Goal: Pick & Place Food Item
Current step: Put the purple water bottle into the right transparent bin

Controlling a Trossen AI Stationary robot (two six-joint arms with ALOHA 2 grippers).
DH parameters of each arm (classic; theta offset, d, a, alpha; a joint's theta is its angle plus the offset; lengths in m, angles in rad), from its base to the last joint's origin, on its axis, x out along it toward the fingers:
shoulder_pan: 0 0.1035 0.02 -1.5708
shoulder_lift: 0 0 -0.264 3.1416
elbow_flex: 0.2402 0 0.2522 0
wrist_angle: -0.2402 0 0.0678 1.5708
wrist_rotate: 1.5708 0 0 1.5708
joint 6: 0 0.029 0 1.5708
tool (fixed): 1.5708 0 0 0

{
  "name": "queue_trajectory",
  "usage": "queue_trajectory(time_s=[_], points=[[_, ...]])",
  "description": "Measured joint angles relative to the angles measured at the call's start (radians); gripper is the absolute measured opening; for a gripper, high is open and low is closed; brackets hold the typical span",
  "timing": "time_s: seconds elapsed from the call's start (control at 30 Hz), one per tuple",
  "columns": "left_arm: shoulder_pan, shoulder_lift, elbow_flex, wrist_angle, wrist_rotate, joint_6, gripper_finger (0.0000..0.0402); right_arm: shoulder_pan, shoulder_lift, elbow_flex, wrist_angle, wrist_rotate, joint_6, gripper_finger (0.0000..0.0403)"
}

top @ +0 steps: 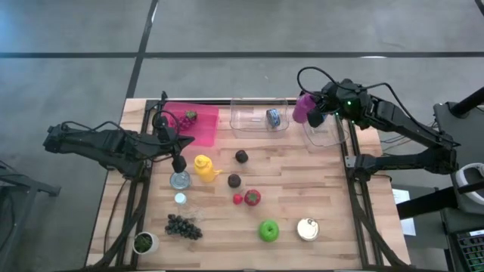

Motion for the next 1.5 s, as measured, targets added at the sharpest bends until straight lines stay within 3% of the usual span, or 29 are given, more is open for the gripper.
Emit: queue_trajectory(time_s=[0.53,1.5], points=[[0.0,0.0,0.0,0.0,0.0,0.0,0.001,-0.076,0.01,-0.087,0.005,0.101,-0.03,0.0068],[0.001,0.0,0.0,0.0,0.0,0.0,0.001,-0.079,0.009,-0.261,0.175,0.106,-0.007,0.0068]])
